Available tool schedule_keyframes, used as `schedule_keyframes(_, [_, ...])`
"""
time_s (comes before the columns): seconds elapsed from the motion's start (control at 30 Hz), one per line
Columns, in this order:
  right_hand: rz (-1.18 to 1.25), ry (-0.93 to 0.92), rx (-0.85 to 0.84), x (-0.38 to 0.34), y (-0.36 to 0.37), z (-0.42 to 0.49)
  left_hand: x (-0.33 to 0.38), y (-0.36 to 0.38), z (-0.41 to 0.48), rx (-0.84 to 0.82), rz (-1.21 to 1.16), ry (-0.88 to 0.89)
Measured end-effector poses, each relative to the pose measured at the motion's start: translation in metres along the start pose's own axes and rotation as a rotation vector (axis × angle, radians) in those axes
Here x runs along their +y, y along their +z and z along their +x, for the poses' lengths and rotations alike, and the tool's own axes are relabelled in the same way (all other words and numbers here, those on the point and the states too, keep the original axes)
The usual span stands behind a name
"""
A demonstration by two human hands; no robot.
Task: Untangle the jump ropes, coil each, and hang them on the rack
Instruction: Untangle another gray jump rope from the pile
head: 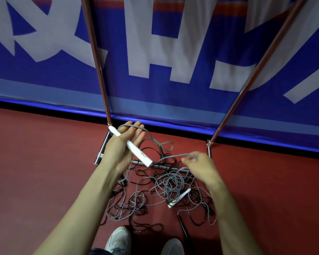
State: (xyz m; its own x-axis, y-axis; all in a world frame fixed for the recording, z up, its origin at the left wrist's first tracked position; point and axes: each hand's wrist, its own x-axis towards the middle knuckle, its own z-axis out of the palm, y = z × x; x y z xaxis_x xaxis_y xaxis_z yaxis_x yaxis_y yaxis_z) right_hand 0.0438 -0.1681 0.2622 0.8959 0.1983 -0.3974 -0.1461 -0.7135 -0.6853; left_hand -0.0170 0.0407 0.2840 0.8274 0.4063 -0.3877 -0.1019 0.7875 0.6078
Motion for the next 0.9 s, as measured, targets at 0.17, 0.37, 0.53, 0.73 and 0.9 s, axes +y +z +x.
schedule_keyframes(0.17, [0.537, -0.053, -0.056, -0.010, 0.003, -0.008, -0.018, -0.009, -0.004, 0.025, 0.759, -0.140])
schedule_keyframes(0.37, [1.122, -0.143, -0.385, -0.038, 0.003, -0.026, -0.028, 0.002, -0.023, -0.374, 1.095, -0.124])
schedule_keyframes(0.53, [1.319, -0.220, -0.378, -0.047, -0.004, -0.029, -0.040, 0.015, -0.034, -0.453, 1.127, 0.087])
schedule_keyframes(0.73, [0.882, -0.206, -0.196, -0.024, -0.002, -0.020, -0.033, 0.022, -0.030, -0.333, 0.638, 0.076])
schedule_keyframes(0.9, [0.348, -0.332, -0.242, -0.025, 0.002, -0.020, -0.023, 0.020, -0.024, -0.232, 0.417, 0.112])
